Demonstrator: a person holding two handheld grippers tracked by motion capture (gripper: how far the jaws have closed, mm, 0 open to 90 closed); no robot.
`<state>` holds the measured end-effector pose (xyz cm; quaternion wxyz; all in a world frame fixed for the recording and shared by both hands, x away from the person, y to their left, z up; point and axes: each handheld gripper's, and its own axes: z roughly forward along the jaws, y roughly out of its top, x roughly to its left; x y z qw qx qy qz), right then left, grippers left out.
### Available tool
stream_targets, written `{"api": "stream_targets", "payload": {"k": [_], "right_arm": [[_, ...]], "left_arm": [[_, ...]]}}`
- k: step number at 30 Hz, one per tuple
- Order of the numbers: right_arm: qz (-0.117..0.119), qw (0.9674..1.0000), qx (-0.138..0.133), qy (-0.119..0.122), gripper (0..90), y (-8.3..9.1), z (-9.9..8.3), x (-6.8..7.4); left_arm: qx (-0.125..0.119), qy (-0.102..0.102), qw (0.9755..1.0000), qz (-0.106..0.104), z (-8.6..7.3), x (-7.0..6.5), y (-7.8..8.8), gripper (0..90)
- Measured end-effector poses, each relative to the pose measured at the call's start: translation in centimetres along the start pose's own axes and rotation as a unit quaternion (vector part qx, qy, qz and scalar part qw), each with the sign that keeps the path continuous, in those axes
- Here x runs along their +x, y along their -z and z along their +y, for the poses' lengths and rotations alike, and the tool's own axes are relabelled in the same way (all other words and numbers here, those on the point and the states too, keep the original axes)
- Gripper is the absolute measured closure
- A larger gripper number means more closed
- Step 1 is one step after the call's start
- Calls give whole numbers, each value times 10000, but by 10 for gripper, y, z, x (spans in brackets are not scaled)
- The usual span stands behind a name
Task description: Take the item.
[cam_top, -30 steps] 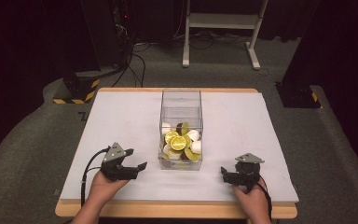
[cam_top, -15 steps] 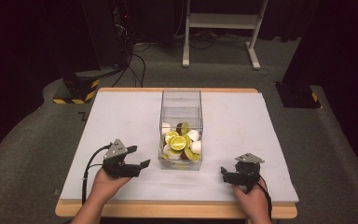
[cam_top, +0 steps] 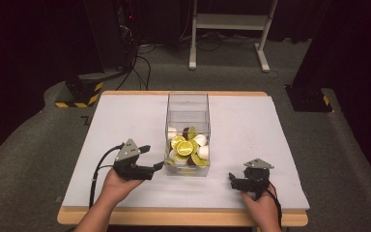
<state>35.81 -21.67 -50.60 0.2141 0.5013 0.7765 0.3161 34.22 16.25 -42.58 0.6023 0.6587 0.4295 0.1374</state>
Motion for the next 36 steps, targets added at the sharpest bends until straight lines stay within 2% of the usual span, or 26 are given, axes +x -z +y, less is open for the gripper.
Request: {"api": "stream_targets", "payload": {"k": [7,8,13,14,15,17,18,23,24,25,36], "right_arm": [[-2,10000,-2,-4,83,0,0,0],[-2,10000,-2,-3,83,0,0,0],[-3,10000,-3,-2,83,0,0,0],[-3,10000,-2,-3,83,0,0,0],[-3,10000,-2,-4,83,0,0,0],[-3,10000,-2,-3,83,0,0,0],[-4,10000,-1,2,83,0,0,0],[-3,10000,-2,-2,83,0,0,0],[-4,10000,-2,-2,83,0,0,0],[-3,10000,-1,4,83,0,0,0],[-4,10000,-3,-1,83,0,0,0]], "left_arm": [[27,-28,9999,-94,4,-8,-13,209],[65,-92,9999,-107,5,-8,-14,209],[35,-24,9999,-166,7,-12,-20,210],[76,-86,9998,-187,8,-12,-21,211],[45,-27,9998,-181,8,-13,-23,210],[55,-43,9998,-207,9,-12,-25,211],[29,37,9997,-219,9,-13,-26,211],[94,-3,9996,-248,9,-13,-31,211],[87,52,9996,-258,9,-14,-34,210],[120,6,9996,-272,10,-14,-35,211],[167,47,9993,-326,10,-16,-47,211]]}}
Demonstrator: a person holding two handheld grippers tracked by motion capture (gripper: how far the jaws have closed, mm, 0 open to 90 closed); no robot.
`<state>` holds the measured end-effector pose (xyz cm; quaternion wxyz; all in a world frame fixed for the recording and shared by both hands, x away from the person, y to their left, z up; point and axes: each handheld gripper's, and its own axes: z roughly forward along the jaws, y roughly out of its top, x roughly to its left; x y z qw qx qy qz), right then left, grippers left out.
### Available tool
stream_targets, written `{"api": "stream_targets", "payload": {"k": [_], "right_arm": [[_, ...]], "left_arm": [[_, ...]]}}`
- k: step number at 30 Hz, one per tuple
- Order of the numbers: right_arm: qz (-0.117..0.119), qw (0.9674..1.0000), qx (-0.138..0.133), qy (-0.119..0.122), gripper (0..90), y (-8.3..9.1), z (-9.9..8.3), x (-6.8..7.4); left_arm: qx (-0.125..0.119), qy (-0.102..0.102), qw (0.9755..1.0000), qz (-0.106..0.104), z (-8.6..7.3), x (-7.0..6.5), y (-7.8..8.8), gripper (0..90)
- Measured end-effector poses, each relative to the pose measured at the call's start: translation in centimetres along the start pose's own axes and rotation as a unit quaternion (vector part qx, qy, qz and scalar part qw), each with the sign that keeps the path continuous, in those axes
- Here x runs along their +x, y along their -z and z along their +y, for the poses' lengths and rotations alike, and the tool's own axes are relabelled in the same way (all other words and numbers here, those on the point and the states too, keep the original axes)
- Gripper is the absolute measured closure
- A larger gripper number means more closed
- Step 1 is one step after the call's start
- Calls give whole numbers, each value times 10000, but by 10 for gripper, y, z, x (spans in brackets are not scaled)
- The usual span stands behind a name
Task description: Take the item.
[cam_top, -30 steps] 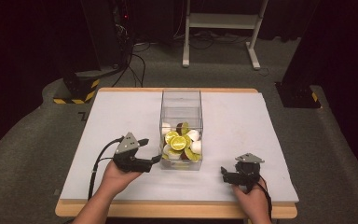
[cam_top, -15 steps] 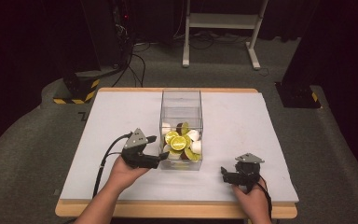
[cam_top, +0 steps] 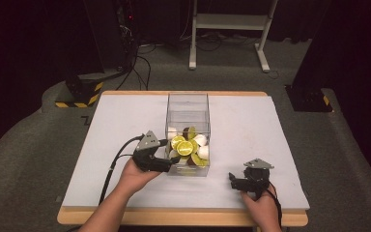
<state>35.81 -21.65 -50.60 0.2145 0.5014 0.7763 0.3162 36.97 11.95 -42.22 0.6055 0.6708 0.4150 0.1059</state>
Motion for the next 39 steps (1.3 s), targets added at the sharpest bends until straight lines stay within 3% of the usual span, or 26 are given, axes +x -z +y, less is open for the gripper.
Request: {"api": "stream_targets", "payload": {"k": [22,24,31,39], "right_arm": [[0,10000,2,4,83,0,0,0],[0,10000,2,3,83,0,0,0],[2,10000,0,-2,83,0,0,0],[1,10000,1,-3,83,0,0,0]], "left_arm": [[78,112,9999,-72,1,-1,-24,225],[148,46,9999,-46,1,-1,-26,229],[132,184,9997,-20,3,-1,-35,242],[282,46,9996,-21,1,-1,-42,243]]}}
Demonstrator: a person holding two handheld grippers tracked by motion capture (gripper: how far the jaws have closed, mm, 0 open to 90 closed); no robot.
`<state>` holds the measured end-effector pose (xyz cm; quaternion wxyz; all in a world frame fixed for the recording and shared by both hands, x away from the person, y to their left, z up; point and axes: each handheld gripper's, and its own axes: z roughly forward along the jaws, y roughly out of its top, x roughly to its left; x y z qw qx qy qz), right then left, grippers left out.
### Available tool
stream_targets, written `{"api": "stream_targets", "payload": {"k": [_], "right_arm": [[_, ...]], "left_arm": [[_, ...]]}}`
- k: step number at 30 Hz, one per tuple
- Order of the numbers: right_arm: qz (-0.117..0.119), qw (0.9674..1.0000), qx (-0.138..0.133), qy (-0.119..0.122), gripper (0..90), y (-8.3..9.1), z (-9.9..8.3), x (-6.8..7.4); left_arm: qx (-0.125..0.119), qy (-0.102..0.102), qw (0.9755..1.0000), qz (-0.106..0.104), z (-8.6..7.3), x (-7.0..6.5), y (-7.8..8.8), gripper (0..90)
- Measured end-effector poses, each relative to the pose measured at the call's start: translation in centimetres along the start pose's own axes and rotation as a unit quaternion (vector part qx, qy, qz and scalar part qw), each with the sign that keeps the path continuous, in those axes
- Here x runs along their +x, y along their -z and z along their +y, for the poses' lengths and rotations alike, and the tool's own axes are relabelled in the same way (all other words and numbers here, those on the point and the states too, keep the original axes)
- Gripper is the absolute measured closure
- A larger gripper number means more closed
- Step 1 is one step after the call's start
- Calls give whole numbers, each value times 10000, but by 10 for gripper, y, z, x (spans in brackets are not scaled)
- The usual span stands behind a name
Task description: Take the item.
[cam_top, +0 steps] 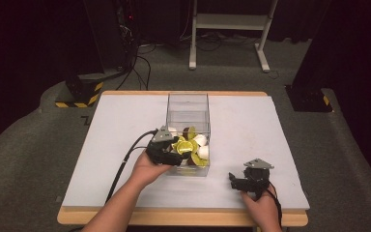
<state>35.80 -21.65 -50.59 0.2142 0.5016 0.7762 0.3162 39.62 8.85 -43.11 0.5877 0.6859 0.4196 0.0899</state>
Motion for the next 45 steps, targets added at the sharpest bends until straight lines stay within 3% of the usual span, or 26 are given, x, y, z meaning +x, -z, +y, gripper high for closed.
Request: {"api": "stream_targets", "payload": {"k": [1,3,10,14,16,23,31,32,42,45], "right_arm": [[0,10000,-1,1,83,0,0,0],[0,10000,0,2,83,0,0,0],[3,10000,-1,0,83,0,0,0],[3,10000,0,1,83,0,0,0],[3,10000,0,0,83,0,0,0],[2,10000,0,1,83,0,0,0],[2,10000,-1,0,83,0,0,0],[2,10000,-1,1,83,0,0,0],[1,10000,-1,2,83,0,0,0],[1,10000,0,0,83,0,0,0]], "left_arm": [[-34,77,10000,6,0,-2,-2,243],[43,-28,10000,22,0,-1,-2,243],[8,10,10000,53,-1,-2,-6,261],[119,-88,9999,64,-2,1,-7,268],[189,-17,9998,17,-2,1,-7,296],[290,-183,9994,65,-6,0,-10,327],[223,-219,9995,100,-8,-2,-10,376],[241,-296,9992,94,-8,-1,-9,377],[61,-128,9999,86,-6,-2,-4,379],[84,-220,9997,71,-5,0,-2,378]]}}
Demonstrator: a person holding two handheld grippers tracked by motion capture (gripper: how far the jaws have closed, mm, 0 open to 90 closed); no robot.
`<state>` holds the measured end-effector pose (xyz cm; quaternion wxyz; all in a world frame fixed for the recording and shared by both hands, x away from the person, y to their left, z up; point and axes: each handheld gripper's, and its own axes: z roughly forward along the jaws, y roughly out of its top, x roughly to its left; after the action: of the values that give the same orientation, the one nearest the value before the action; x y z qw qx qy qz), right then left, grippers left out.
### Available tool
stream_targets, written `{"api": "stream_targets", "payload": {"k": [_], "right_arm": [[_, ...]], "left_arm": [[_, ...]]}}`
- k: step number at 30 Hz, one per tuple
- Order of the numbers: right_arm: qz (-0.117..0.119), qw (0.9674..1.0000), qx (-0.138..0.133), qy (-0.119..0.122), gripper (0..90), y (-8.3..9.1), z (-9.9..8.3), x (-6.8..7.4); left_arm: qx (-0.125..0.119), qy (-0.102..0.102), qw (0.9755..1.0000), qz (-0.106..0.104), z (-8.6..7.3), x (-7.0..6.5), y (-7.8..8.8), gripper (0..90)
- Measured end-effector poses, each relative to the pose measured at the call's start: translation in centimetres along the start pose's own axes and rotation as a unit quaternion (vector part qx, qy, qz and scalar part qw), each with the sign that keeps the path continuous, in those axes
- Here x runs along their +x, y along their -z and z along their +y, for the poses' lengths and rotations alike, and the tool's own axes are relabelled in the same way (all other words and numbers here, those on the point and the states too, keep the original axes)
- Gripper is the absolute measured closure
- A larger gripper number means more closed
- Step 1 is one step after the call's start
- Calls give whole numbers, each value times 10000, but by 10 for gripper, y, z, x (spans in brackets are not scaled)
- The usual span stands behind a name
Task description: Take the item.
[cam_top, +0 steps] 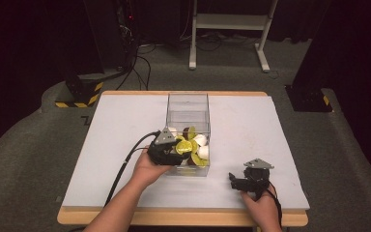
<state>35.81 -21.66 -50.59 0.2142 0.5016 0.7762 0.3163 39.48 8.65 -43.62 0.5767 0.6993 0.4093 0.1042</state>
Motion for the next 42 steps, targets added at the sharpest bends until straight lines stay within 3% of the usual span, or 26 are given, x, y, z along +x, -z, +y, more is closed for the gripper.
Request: {"api": "stream_targets", "payload": {"k": [11,13,19,42], "right_arm": [[0,10000,0,0,83,0,0,0],[-1,10000,0,2,83,0,0,0],[-2,10000,1,5,83,0,0,0],[0,10000,-1,-1,83,0,0,0]], "left_arm": [[-224,171,9996,-75,2,-1,5,378],[-252,88,9996,-76,3,-1,7,379],[-351,205,9991,-115,5,-2,10,379],[-555,300,9979,-142,13,-1,20,379]]}}
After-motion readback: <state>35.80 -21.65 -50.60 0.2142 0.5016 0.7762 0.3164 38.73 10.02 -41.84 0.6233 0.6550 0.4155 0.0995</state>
